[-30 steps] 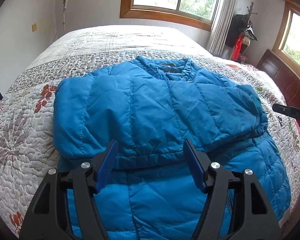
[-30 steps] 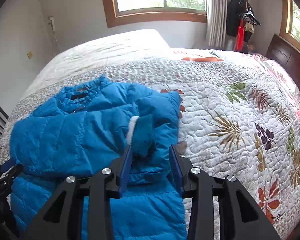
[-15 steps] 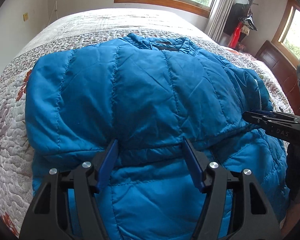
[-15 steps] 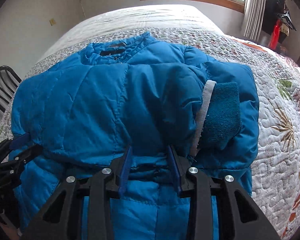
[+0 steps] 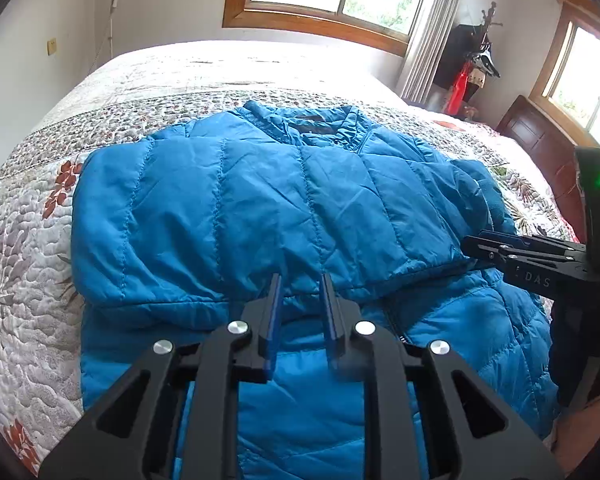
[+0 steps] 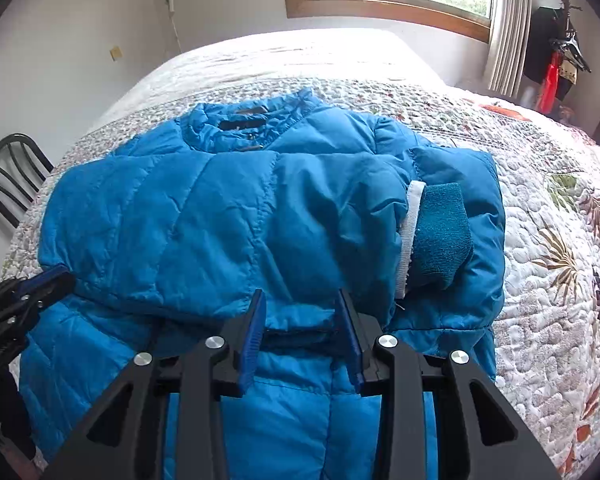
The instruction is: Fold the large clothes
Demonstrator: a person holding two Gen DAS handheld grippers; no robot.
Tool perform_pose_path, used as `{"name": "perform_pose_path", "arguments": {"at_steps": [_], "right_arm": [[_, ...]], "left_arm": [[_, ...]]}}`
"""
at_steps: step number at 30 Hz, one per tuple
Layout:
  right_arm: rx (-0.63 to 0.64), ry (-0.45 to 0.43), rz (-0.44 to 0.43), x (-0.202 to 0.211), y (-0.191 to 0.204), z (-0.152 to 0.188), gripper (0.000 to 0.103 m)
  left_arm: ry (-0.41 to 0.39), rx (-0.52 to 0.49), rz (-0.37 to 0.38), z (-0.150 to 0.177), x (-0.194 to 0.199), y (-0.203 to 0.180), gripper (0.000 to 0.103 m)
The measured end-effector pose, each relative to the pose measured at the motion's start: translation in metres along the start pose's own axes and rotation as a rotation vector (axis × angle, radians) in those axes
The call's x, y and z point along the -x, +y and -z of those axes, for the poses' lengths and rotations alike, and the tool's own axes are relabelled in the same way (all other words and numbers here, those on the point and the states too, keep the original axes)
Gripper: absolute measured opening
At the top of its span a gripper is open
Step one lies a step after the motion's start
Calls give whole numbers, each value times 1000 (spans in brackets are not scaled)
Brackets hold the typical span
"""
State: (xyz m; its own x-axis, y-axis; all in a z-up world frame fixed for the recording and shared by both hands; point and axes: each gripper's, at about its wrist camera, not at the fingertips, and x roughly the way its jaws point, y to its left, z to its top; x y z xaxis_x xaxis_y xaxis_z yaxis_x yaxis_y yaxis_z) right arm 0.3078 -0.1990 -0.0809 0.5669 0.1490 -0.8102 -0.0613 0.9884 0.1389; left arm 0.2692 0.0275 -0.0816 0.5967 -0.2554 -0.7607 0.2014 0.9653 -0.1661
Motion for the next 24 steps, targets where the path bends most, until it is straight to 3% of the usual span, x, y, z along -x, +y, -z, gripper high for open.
{"name": "perform_pose_path", "arguments": {"at_steps": [3,8,20,24], "right_arm": [[20,14,9,-5,5,1,36],[27,52,20,-22,7,3,36],[66,26,79,-34,15,9,36],[29,15,38,-28,8,7,36]], "left_arm": [[52,24,19,2,-16,4,4],[131,66,52,6,-43,15,0],[128,45,29,10,-56,11,0],[121,33,18,11,-51,11,0]]}}
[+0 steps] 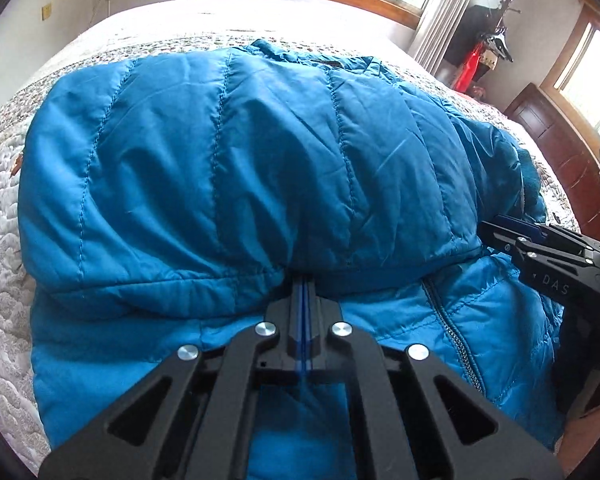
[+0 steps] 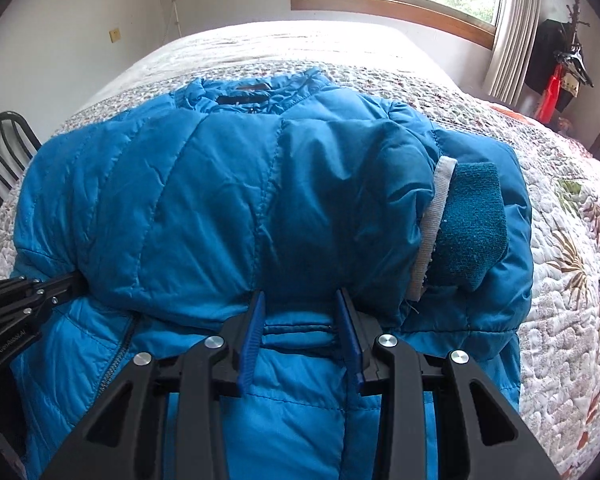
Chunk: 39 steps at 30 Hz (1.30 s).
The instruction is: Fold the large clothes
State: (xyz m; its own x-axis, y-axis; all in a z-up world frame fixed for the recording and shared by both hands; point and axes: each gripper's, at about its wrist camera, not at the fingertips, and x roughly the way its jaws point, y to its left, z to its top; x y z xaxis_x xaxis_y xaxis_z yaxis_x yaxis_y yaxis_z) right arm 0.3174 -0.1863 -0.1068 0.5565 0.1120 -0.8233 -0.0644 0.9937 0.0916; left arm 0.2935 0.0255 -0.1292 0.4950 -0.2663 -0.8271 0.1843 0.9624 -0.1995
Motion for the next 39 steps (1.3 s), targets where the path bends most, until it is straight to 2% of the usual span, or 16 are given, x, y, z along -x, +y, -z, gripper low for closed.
{"name": "perform_pose_path", "arguments": {"at_steps": [7,8,10,12,14,15,17,21,23,24,25,28,31,39], "right_arm": [[-34,-44,-21,42,-7,11,36],[-39,-50,-19,50,-9,16,36],[-44,-70,-20,65,-10,26,37],[-40,-75,-17,79,-12,40,38],[-37,-76,-15,92,-16,57,45],[-37,-72,4,97,-18,65,48],[-21,-69,57,105,-18,82,48],[-26,-41,72,119,-20,118,52],[-30,-40,84,128,-21,136,57],[-32,-36,89,132,-22,146,64],[-38,-31,96,136,-23,155,69],[-66,-21,100,147,-29,180,70],[-97,0,91,155,-36,200,70],[-186,61,-10,160,-54,240,71]], "left_arm": [[-44,-29,-36,12,41,-10,3],[-54,-30,-41,15,49,-10,7],[-68,-26,-65,24,65,-8,25],[-80,-33,-91,37,82,-6,54],[-93,-48,-114,55,99,-1,63],[-94,-53,-130,64,107,3,64],[-82,-47,-161,84,121,15,67],[-56,-8,-168,122,144,43,75],[-48,13,-187,141,152,53,79],[-39,26,-186,152,156,59,80],[-28,40,-180,162,158,63,80],[-1,75,-145,186,164,71,81],[-2,99,-126,204,166,76,86],[-1,153,-13,220,163,80,86]]}}
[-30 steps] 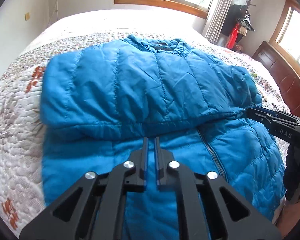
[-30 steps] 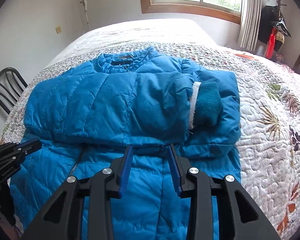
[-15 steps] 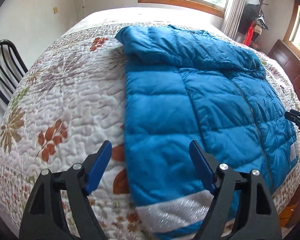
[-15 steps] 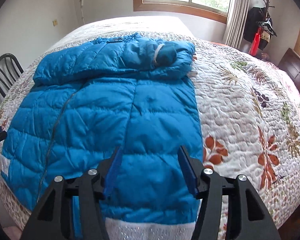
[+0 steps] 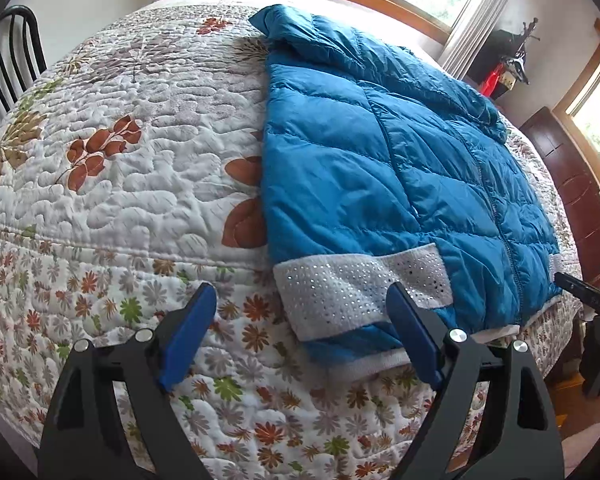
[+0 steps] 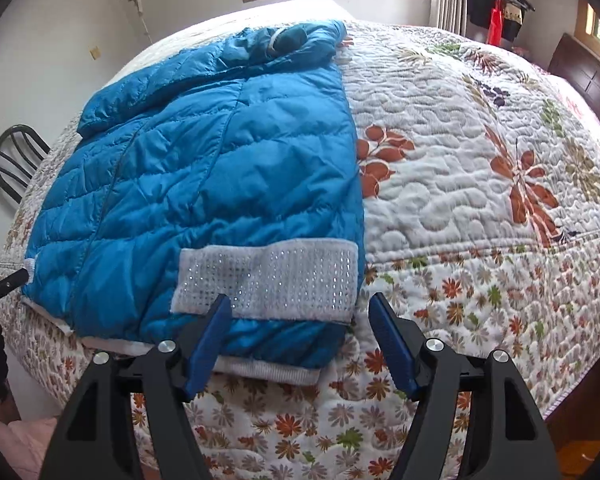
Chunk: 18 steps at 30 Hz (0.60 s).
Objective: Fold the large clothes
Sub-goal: 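Move both grippers to the white-banded hem and grasp it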
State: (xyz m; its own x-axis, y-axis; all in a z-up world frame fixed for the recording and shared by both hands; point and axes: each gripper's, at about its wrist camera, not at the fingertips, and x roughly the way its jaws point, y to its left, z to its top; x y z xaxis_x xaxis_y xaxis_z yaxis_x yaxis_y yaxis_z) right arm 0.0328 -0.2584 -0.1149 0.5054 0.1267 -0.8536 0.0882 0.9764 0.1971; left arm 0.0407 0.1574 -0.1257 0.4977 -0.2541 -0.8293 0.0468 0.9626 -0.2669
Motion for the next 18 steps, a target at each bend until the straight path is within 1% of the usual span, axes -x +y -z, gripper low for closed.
{"name": "perform_pose_path", "arguments": {"at_steps": [2,5,6,7,8,9,10,11,12,13,15,18], "right_arm": [[-22,6,-29,-2,-6,3,71],[-43,12,-85,-8,-13,6,71],[-49,10,-92,-8,-14,6,69],[-36,1,-99,-7,-11,6,61],[-24,-4,-119,-6,-9,7,54],[-13,-7,-125,-5,-5,8,44],[2,-13,-119,-4,-2,8,39],[9,-17,-123,-3,0,7,36],[-1,-22,-132,-2,-1,7,29],[-15,-28,-147,-1,-5,6,22],[-45,-44,-191,4,-13,5,15],[-66,-67,-251,13,-20,1,12]], "left_arm": [[6,-5,24,2,-2,-2,86],[5,-14,29,3,-5,-5,85],[5,-11,32,3,-6,-4,82],[2,-13,34,4,-5,-5,78],[4,-23,56,4,-5,-8,63],[9,-30,80,5,-4,-11,51],[7,-35,80,4,-4,-12,48],[0,-43,70,4,-3,-15,41],[-5,-51,68,5,-2,-17,31],[-14,-52,65,5,-1,-18,27],[-28,-47,76,5,2,-18,19],[-52,-34,97,3,10,-18,15]]}}
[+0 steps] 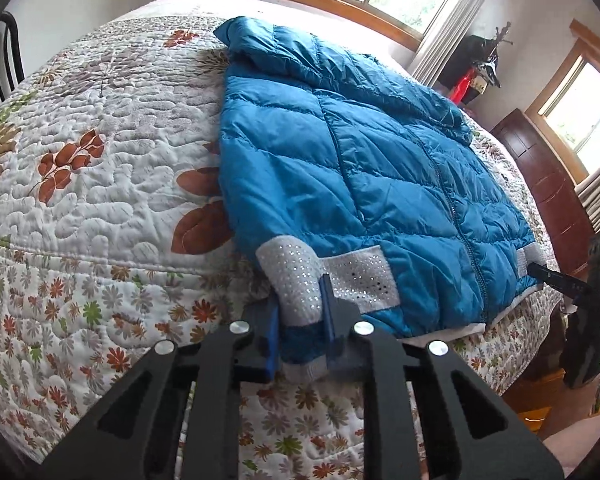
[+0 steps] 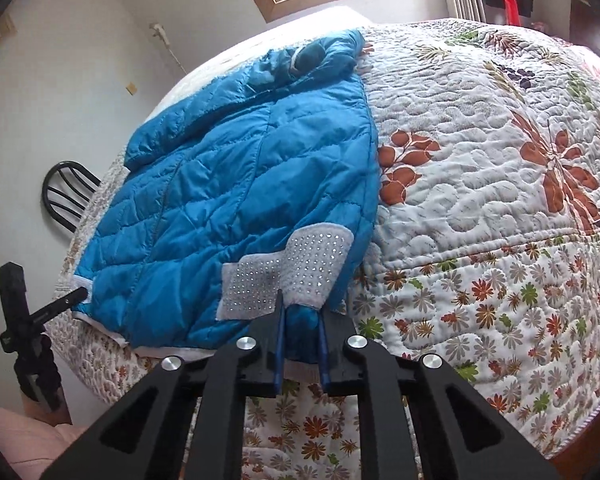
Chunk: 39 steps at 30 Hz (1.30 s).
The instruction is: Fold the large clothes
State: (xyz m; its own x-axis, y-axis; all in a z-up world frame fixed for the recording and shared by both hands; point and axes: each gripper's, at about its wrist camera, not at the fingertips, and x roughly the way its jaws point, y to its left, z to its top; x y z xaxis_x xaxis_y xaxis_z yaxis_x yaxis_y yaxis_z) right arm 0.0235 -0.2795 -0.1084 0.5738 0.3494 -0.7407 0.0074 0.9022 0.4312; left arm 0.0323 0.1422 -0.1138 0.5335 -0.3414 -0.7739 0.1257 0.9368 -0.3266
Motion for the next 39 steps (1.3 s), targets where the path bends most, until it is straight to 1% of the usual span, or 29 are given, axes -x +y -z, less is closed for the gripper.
{"name": "perform_pose_path", "arguments": {"at_steps": [3,7,11,15,18,21,27,34,36,39], "right_arm": [[-5,-32,-66,13,-1,-9,12],[1,-78,-150,31,3,-31,11],[30,-94,-174,37,11,-69,11],[23,-74,-193,27,13,-118,11],[4,-52,-194,11,14,-155,11],[-35,-19,-199,-12,10,-188,11],[-88,44,-188,-62,0,-232,11],[-160,101,-190,-114,-24,-264,11],[-177,113,-184,-128,-29,-267,11],[-175,117,-176,-141,-32,-268,14]], "left_arm": [[-32,9,43,-7,12,-1,13],[-71,20,115,-27,28,-2,13],[-115,-2,138,-58,34,-8,13],[-128,9,153,-98,25,-9,13],[-124,39,161,-131,12,-4,13],[-102,74,168,-163,-10,5,13],[-38,128,173,-212,-60,19,13],[3,138,146,-251,-106,28,13],[20,152,138,-256,-121,33,13],[39,180,148,-259,-138,41,15]]}}
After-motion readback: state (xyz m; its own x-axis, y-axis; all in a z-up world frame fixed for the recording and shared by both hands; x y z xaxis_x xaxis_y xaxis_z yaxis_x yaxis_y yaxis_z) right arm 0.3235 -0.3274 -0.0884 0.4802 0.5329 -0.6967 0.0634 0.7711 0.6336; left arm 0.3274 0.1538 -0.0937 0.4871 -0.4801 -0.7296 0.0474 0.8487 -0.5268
